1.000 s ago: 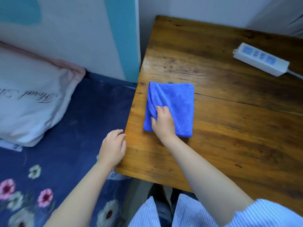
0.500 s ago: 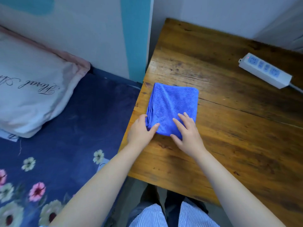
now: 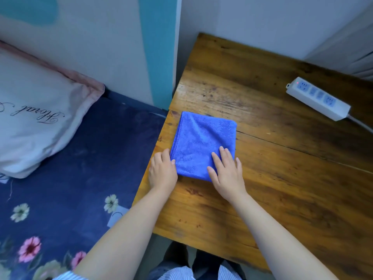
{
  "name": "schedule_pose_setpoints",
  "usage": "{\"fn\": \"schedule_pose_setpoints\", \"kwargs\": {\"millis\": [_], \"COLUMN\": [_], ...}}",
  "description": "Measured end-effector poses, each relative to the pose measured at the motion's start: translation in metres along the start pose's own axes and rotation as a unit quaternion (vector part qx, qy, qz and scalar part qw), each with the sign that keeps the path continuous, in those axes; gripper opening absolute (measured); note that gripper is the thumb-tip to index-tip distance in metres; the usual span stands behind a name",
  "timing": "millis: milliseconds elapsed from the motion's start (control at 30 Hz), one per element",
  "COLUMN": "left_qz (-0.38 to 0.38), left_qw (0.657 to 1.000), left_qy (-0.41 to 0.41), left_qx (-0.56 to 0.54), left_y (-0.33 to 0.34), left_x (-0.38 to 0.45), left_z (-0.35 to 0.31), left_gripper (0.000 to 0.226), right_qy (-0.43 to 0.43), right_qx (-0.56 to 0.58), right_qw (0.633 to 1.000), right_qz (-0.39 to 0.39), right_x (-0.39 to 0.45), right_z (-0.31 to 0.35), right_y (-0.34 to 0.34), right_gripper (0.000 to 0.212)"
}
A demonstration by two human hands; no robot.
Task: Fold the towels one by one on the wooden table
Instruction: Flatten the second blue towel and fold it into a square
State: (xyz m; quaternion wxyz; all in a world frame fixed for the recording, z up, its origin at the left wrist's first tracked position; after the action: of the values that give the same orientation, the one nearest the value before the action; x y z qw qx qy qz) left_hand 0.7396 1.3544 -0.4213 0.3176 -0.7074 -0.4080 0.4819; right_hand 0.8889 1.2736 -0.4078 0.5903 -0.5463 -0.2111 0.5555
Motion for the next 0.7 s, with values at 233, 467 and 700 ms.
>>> {"fn": "schedule_pose_setpoints", "kwargs": {"millis": [233, 467, 700], "left_qz": [-0.011, 0.082, 0.091], "left_qw": [0.972, 0.949, 0.945], "left_qy": [0.213, 0.222, 0.239], "left_qx": [0.097, 0.209, 0.203], "left_y": [-0.003, 0.013, 0.015], "left_x": [0.011, 0.026, 0.03], "left_z": [-0.048, -0.03, -0.025], "left_gripper": [0.056, 0.064, 0.093], "right_qy": [0.06, 0.032, 0.061], "right_qx": [0.097, 0.049, -0.057], "right_qw": [0.985, 0.998, 0.992], "right_qz": [-0.127, 0.005, -0.099], "right_x": [0.069, 0.123, 0.125], "right_z": [-0.017, -0.046, -0.049], "right_y": [-0.049, -0.073, -0.053], "right_gripper": [0.053, 0.025, 0.034]}}
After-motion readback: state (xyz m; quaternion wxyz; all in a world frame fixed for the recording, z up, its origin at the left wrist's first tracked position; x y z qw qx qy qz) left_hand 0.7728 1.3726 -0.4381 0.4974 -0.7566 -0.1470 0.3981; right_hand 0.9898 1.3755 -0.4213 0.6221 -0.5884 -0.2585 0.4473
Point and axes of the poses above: each hand's wrist, its own x-axis towards the middle knuckle, its own y-axis out of the palm, z = x × y, the point moved 4 cm from there along x, towards the middle knuckle, and after that the axes turned 2 degrees about x, right-handed, at the moved point
